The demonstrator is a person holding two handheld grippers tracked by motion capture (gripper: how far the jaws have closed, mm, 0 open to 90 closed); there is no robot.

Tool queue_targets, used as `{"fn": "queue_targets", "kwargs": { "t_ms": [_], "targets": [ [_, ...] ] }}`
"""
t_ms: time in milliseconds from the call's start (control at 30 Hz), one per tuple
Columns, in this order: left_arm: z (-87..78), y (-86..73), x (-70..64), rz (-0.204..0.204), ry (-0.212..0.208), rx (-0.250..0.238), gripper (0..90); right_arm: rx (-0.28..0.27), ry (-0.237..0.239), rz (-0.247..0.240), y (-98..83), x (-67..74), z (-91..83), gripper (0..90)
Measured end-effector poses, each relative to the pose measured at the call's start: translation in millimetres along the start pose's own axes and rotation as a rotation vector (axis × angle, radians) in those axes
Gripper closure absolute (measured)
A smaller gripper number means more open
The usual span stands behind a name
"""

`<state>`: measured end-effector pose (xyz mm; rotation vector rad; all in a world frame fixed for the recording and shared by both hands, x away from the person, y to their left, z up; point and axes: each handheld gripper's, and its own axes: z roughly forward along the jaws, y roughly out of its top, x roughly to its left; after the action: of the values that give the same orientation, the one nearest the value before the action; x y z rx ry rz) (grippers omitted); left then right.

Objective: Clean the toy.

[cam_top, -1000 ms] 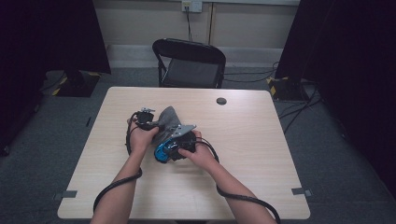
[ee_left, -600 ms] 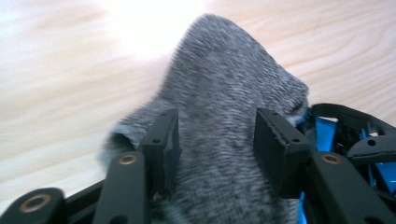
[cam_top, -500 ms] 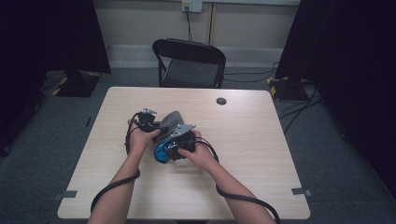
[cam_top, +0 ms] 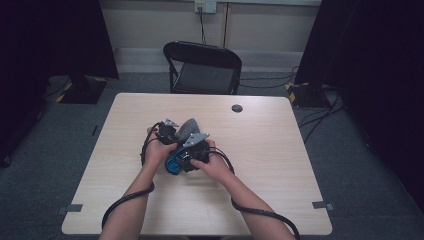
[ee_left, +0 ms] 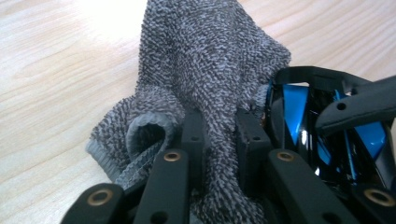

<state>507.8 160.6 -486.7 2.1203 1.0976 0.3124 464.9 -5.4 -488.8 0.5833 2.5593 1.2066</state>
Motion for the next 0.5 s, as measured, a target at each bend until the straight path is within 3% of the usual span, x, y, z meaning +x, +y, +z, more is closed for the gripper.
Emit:
{"fn": "queue_targets", "kwargs": {
  "t_ms": [67, 500],
  "targets": [
    [-1.2, -1.5, 1.0, 0.018, -0.011, -0.003, 77.4, -0.002, -0.001, 0.002, -0.2, 0.3, 0.0, 13.8],
    [-18.5, -10.2, 8.6, 0.003, -0.032, 0.027, 77.8, -0.003, -0.001, 0.001, 0.1, 1.0, 0.3, 13.7]
  ]
}}
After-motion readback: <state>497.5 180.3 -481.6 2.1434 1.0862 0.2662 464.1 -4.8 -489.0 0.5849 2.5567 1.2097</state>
